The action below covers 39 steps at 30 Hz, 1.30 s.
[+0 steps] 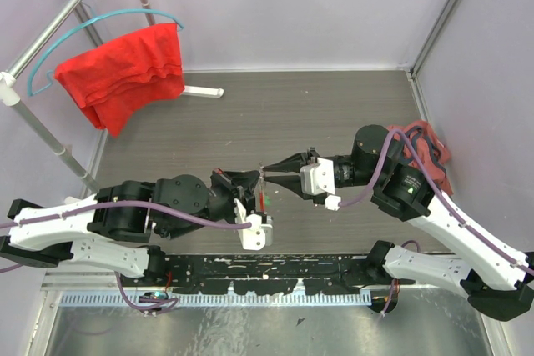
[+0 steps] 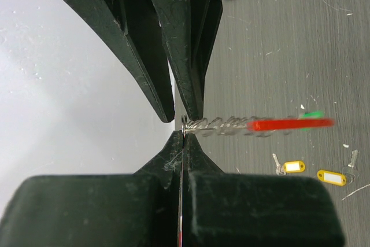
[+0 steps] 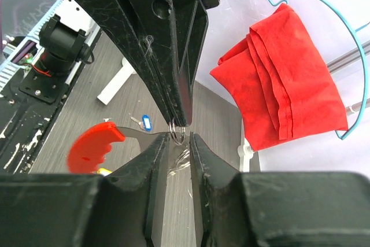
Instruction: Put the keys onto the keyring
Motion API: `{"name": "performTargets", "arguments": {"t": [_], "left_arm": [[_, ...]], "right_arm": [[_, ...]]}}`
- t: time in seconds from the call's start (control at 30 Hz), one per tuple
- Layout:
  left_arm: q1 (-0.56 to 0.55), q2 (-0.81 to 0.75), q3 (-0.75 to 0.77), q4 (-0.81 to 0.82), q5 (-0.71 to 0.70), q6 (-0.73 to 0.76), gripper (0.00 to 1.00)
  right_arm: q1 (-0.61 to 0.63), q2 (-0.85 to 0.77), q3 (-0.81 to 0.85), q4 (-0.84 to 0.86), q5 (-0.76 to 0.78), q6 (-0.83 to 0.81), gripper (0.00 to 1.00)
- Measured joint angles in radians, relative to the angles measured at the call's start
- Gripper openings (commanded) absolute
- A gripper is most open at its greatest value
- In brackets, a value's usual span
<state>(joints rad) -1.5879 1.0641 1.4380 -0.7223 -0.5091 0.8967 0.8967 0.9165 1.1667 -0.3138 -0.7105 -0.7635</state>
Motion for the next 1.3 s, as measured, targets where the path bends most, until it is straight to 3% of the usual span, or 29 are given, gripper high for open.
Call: {"name": "performTargets", "arguments": {"t": [0.4, 0.57, 0.67, 0.7, 0.8, 0.9, 1.1, 1.3], "left_arm": [[0.000, 0.000, 0.000, 0.008, 0.005, -0.008, 0.00], [0.000, -0.001, 0.000, 0.016, 0.005, -0.011, 0.00], [0.000, -0.005, 0.000, 0.019, 0.003, -0.019, 0.00], [0.000, -0.006, 0.000, 0.021, 0.002, -0.021, 0.01], [0.000, -0.011, -0.004, 0.029, 0.002, -0.029, 0.20], [0.000, -0.024, -0.022, 0.053, 0.007, -0.026, 0.31], [-0.001, -0.071, -0.043, 0.109, 0.031, -0.041, 0.40], [-0.001, -0.161, -0.090, 0.217, 0.072, -0.101, 0.39]], "right_arm": [[0.000, 0.016, 0.000, 0.008, -0.009, 0.011, 0.23], [0.000, 0.023, 0.000, 0.014, -0.010, 0.018, 0.04], [0.000, 0.026, 0.000, 0.020, -0.010, 0.024, 0.01], [0.000, 0.027, 0.001, 0.023, -0.010, 0.030, 0.01], [0.000, 0.027, 0.003, 0.029, -0.009, 0.051, 0.01], [0.000, 0.026, 0.004, 0.030, -0.006, 0.072, 0.01], [0.000, 0.003, 0.001, 0.041, -0.005, 0.109, 0.01], [0.000, -0.032, 0.000, 0.091, -0.012, 0.135, 0.01]]}}
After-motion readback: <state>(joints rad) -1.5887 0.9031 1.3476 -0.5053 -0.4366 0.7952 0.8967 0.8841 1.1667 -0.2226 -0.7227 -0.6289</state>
